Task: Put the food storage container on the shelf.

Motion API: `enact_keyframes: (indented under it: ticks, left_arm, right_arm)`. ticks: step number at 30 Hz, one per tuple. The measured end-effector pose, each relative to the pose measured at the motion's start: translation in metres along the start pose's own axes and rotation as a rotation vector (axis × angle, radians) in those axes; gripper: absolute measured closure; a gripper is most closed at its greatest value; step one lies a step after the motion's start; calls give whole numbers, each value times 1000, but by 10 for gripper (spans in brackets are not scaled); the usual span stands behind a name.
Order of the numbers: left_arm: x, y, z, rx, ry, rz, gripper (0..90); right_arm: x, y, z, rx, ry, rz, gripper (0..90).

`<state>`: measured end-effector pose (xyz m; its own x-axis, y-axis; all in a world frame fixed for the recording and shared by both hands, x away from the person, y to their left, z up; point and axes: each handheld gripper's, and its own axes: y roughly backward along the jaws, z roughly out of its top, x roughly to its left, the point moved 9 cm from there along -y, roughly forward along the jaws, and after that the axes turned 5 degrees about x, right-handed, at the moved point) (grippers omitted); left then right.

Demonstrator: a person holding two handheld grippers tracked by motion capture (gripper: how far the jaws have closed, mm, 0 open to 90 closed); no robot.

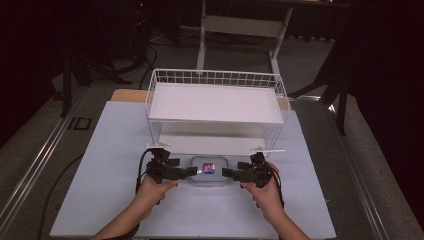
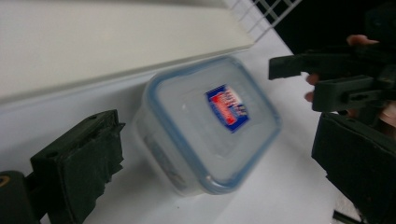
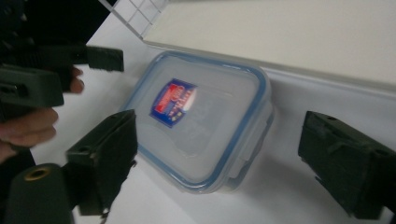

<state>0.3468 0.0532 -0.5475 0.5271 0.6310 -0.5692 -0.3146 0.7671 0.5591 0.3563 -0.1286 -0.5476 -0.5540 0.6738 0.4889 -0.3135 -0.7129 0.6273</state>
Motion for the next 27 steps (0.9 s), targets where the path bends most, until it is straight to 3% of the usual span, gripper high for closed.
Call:
enact_keyframes:
  ticks: [2,7,9,11,15,17,20,24,25,27]
  left_arm:
    - [3,-5,-2,5,48,-14,26]
    - [10,-15,-7,31,120,-27,43]
    - [13,-17,-9,35,147,-25,76]
    - [16,-20,-11,45,162,-22,76]
    - [21,-26,-14,63,215,-29,81]
    - [22,-28,-16,67,227,-26,151]
    - [22,-32,-18,80,251,-40,159]
    - [19,-35,-20,89,248,-51,239]
    - [17,-35,-20,86,251,-75,276]
    - [15,-35,-20,87,230,-66,310]
  right_arm:
    - [-4,-3,-1,16,-50,15,138]
    - [-16,-9,-4,41,-144,35,161]
    - [-18,-11,-5,55,-153,35,219]
    - [-18,-12,-5,61,-160,44,223]
    - [-19,-20,-7,89,-214,73,255]
    - [-19,-24,-8,100,-234,78,275]
    - [-18,-28,-11,110,-298,132,320]
    - [-14,-31,-13,121,-305,154,393]
    - [-13,-30,-13,122,-298,145,396]
    - [-12,-30,-13,136,-300,141,398]
